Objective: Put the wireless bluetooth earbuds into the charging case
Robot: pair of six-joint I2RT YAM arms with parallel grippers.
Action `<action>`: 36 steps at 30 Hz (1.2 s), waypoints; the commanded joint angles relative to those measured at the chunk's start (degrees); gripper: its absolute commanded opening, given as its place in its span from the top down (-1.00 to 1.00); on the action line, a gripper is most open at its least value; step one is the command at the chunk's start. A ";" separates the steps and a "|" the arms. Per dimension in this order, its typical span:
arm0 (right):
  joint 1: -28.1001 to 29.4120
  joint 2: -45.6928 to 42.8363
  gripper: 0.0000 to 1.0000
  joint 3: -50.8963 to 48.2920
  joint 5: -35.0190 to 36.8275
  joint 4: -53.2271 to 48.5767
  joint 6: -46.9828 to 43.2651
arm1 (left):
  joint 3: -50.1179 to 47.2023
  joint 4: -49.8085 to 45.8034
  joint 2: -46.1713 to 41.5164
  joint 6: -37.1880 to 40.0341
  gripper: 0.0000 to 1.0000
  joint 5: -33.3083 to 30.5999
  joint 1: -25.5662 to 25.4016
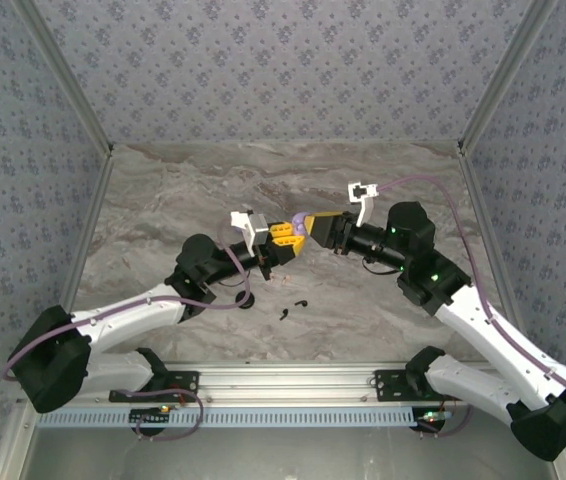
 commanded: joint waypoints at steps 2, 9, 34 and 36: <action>0.14 -1.98 0.08 2.88 1.40 -5.03 -2.60 | 2.53 4.54 -0.16 0.16 1.00 1.47 -1.05; -3.34 -5.71 -0.61 1.77 0.66 -8.76 -4.34 | 2.52 4.53 -0.10 0.21 1.00 1.74 -1.07; -2.35 -0.16 -0.70 6.12 -18.30 1.47 -7.28 | 4.55 1.60 0.71 1.15 1.00 3.06 -1.48; -2.17 -1.06 -0.69 5.87 -17.89 0.96 -7.99 | 4.51 1.19 0.56 1.43 1.00 2.96 -1.52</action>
